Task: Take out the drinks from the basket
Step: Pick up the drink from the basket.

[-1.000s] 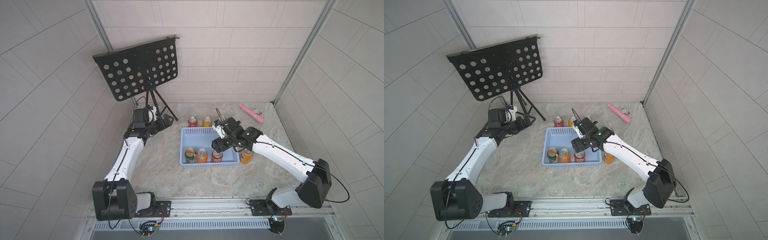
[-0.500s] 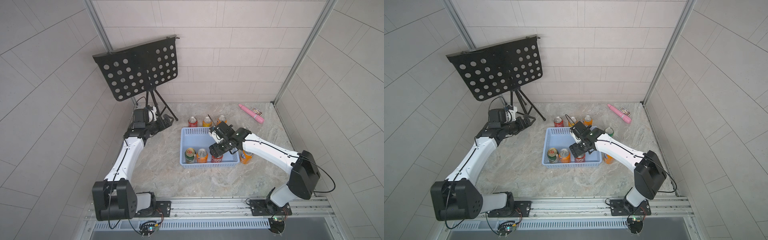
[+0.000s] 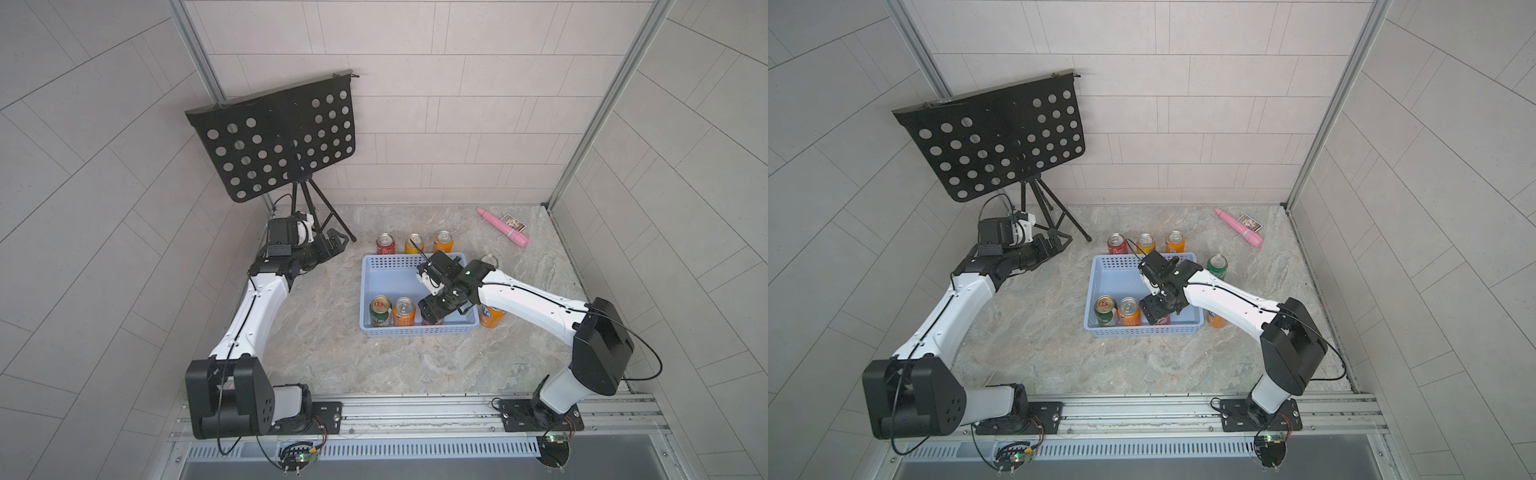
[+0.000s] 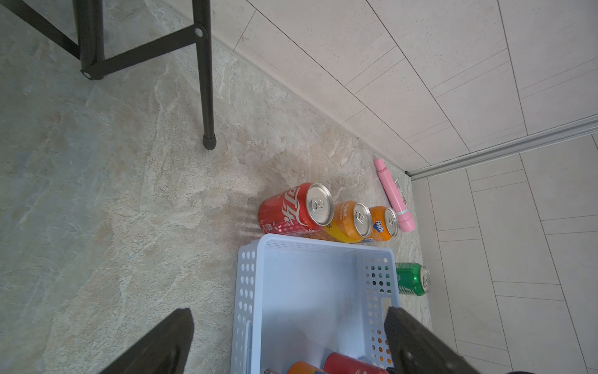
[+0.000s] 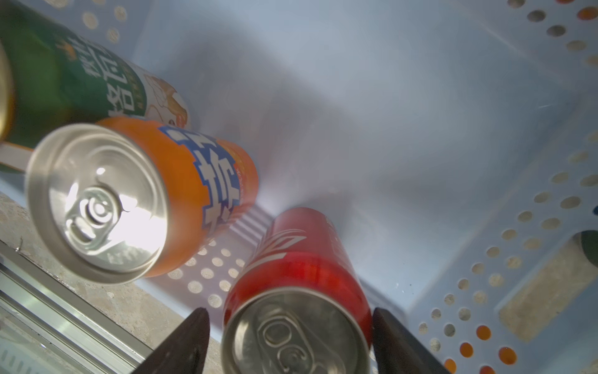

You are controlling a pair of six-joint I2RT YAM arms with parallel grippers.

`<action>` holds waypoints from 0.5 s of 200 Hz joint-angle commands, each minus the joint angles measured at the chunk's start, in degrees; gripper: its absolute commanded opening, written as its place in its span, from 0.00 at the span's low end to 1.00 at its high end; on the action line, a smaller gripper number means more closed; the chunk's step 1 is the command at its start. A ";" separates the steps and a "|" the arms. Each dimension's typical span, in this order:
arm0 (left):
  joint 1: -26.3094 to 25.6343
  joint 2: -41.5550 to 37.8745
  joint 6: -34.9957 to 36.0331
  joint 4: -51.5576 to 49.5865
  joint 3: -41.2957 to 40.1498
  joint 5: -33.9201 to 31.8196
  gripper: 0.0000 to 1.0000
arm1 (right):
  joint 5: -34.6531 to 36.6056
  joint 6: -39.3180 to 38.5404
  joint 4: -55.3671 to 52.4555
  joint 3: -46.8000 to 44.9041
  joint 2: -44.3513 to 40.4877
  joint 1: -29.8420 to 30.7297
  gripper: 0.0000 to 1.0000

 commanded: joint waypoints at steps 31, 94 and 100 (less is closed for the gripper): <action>-0.23 0.00 -0.40 0.88 -0.65 1.09 1.00 | 2.57 1.25 -1.48 -0.61 1.89 0.72 0.80; -0.18 0.40 -0.89 1.05 -0.50 1.70 1.00 | 2.67 2.15 -1.40 -0.73 2.40 1.07 0.60; -0.25 0.39 -0.85 1.05 -0.56 1.77 1.00 | 2.75 2.21 -1.48 -0.65 2.20 1.07 0.55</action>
